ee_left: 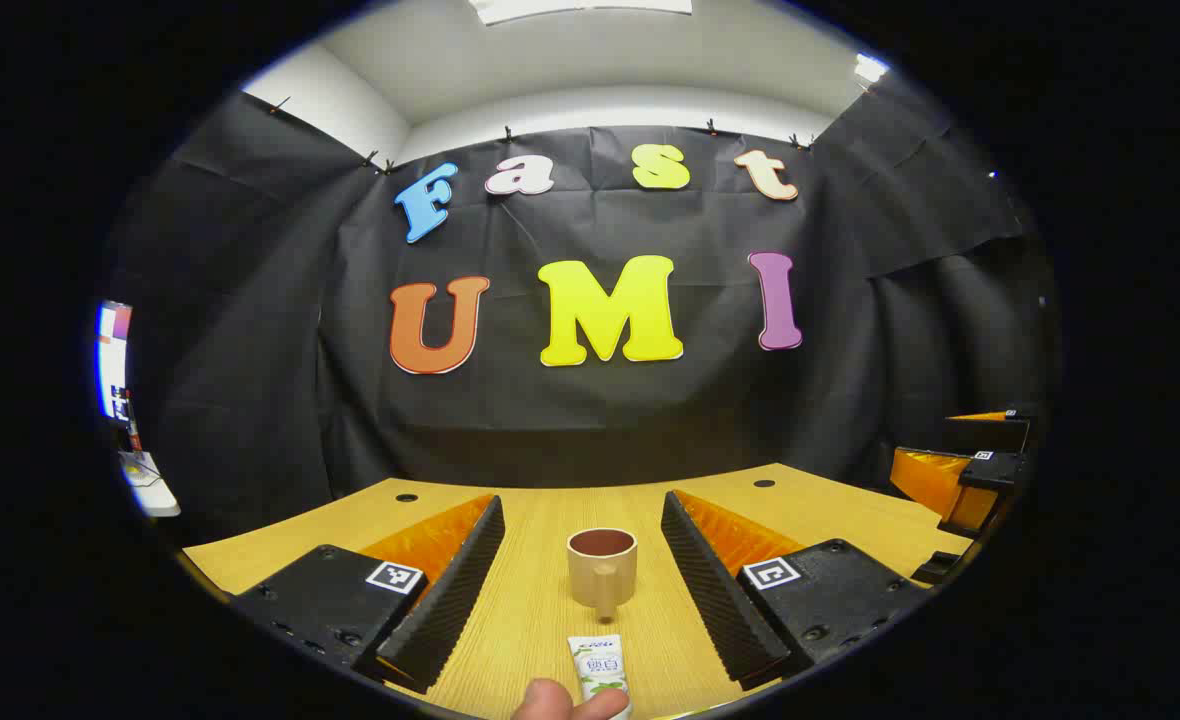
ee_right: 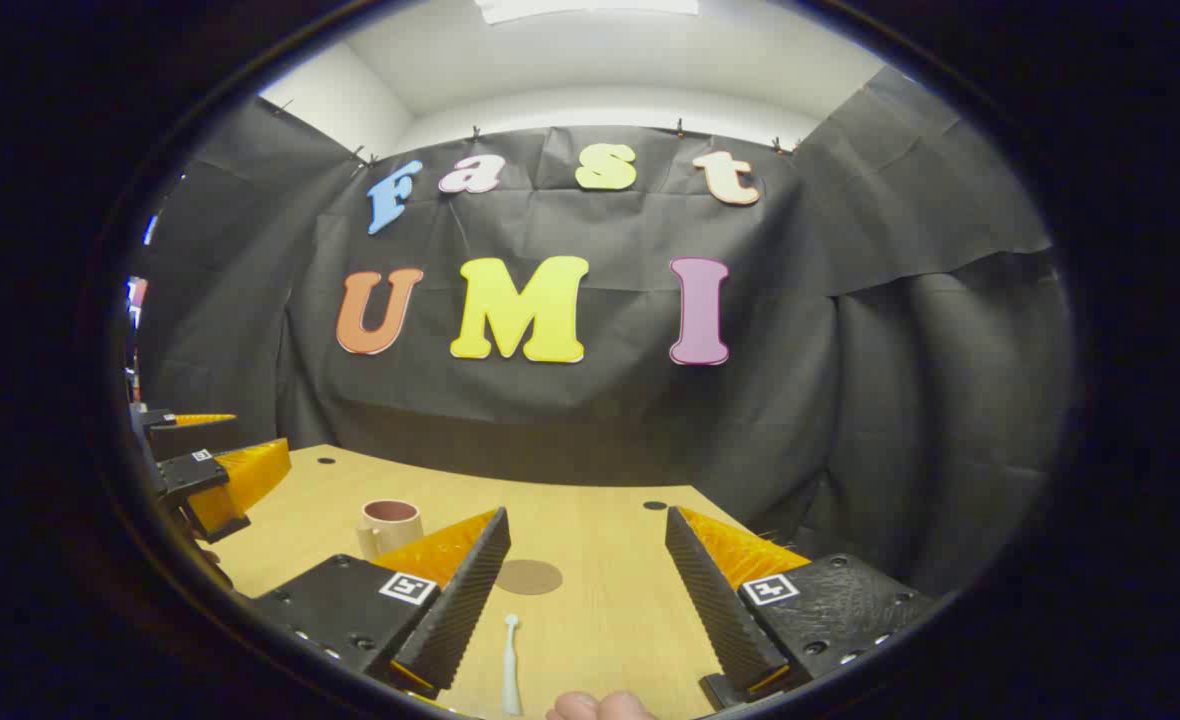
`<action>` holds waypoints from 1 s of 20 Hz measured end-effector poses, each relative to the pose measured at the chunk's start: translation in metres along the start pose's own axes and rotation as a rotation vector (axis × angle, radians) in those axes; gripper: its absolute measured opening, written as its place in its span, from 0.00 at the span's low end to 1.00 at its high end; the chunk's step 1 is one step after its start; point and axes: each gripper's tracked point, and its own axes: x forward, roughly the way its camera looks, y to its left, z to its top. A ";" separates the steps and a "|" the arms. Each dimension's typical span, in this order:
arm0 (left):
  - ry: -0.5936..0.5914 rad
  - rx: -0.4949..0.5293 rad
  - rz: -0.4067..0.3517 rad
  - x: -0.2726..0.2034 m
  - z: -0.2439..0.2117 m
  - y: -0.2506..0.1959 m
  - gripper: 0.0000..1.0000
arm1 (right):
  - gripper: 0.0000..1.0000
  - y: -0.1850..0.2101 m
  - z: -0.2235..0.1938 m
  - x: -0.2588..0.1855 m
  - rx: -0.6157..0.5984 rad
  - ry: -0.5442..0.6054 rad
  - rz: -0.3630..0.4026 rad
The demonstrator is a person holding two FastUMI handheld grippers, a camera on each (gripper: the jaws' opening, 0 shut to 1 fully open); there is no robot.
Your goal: Put the toothbrush and toothpaste on the desktop into the cup, then pick up the cup and place it on the coaster on the desktop.
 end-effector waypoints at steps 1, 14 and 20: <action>0.003 -0.004 0.001 0.000 0.000 0.001 1.00 | 0.95 -0.001 -0.001 -0.001 0.001 0.001 -0.003; 0.024 -0.007 -0.013 0.001 -0.006 -0.005 1.00 | 0.95 -0.003 -0.002 0.001 0.015 0.000 -0.017; 0.035 -0.004 -0.017 0.000 -0.010 -0.007 1.00 | 0.95 -0.001 -0.005 0.000 -0.002 0.007 0.000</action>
